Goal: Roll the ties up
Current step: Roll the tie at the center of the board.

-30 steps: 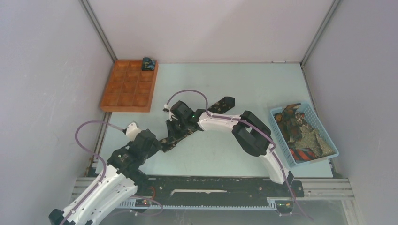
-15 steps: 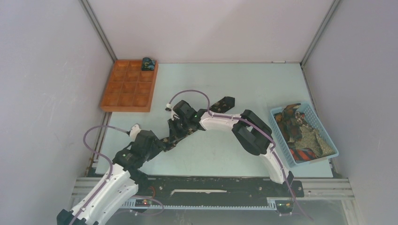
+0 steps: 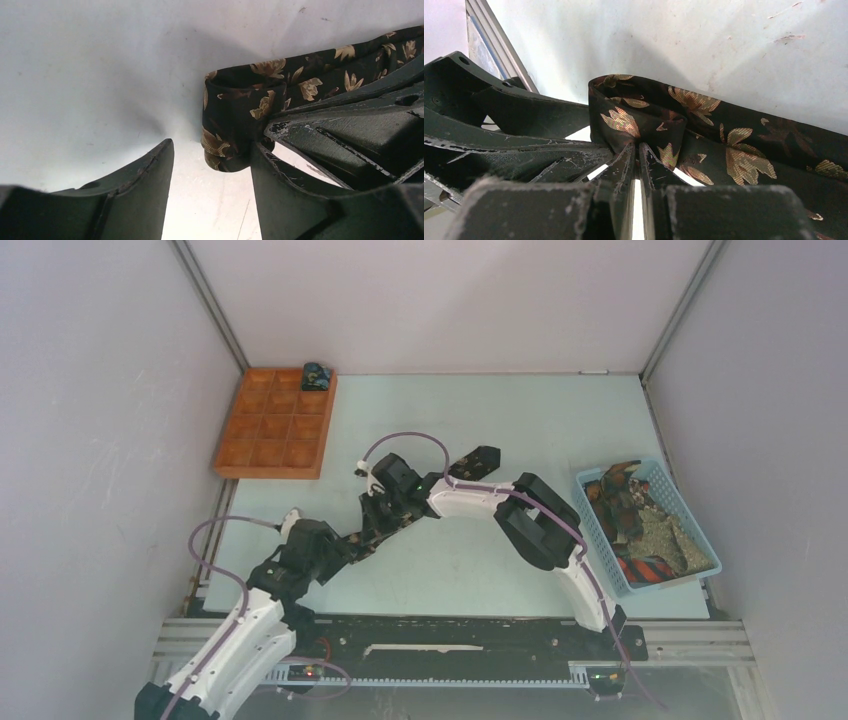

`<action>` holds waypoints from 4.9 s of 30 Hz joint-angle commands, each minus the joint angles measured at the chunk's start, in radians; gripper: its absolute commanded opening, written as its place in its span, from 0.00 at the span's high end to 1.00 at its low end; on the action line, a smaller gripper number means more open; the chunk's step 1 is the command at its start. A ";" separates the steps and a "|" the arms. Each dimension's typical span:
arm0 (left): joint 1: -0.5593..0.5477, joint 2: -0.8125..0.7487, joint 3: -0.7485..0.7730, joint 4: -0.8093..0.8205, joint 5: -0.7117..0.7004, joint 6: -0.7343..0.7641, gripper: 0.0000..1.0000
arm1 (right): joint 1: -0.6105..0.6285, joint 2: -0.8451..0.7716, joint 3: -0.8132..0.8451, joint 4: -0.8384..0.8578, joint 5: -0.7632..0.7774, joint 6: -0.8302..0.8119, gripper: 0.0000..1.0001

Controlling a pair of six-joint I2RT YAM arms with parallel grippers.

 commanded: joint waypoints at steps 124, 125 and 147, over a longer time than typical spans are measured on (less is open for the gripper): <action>-0.308 1.133 0.799 -0.552 -0.597 0.148 1.00 | -0.184 -0.420 -0.339 -0.024 0.206 -0.051 0.93; -0.312 1.140 0.805 -0.554 -0.593 0.147 1.00 | -0.187 -0.429 -0.343 -0.032 0.216 -0.051 0.93; -0.373 1.291 0.885 -0.457 -0.486 0.145 0.78 | -0.233 -0.514 -0.406 -0.053 0.255 -0.040 0.94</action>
